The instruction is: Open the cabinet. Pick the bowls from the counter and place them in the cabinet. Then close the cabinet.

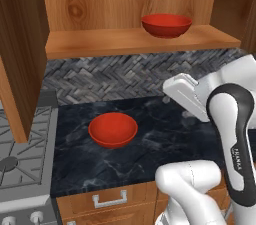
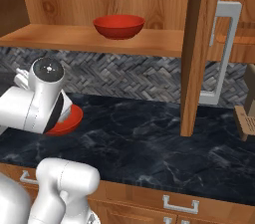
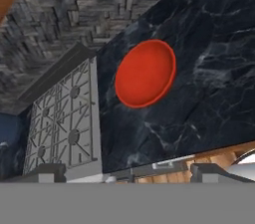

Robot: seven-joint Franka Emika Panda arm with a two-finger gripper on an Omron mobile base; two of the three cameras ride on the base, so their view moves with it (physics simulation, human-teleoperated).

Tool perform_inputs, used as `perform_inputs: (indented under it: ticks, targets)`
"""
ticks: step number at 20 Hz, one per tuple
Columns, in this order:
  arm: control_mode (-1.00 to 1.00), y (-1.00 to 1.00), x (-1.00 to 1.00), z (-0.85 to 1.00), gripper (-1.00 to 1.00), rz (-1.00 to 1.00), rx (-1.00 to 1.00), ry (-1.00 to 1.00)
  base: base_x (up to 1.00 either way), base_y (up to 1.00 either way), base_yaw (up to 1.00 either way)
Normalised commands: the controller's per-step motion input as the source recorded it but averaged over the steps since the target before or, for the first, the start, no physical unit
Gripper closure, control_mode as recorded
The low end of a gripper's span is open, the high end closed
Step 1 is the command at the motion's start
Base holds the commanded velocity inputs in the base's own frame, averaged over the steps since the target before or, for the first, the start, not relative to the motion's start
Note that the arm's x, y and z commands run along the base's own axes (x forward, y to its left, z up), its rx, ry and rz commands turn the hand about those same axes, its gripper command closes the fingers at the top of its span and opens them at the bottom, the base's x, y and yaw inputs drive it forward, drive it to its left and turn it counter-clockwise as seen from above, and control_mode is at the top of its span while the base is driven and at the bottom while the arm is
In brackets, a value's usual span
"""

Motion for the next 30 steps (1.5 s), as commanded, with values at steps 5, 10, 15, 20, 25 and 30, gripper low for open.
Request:
perform_inputs:
  ticks: [5, 10, 15, 20, 25, 30]
  targets:
    - [-1.00, -0.13, 0.02, -0.39, -1.00, 0.00, -0.07, 0.04, 0.00, 0.00, 0.00]
    - [-1.00, -0.19, 0.10, -0.37, -1.00, 0.00, -0.07, 0.02, 0.00, 0.00, 0.00]
    - [-1.00, -0.04, 0.27, -0.39, -1.00, 0.02, -0.06, 0.00, 0.00, 0.00, 0.00]
    - [-1.00, -0.02, 0.52, -0.25, -1.00, 0.07, -0.01, 0.00, 0.00, 0.00, 0.00]
    - [-1.00, -0.04, 0.53, -0.31, -1.00, 0.08, 0.00, 0.00, 0.00, 0.00, 0.00]
    - [-1.00, -0.01, 0.38, -0.38, -1.00, 0.05, 0.00, 0.07, 0.00, 0.00, 0.00]
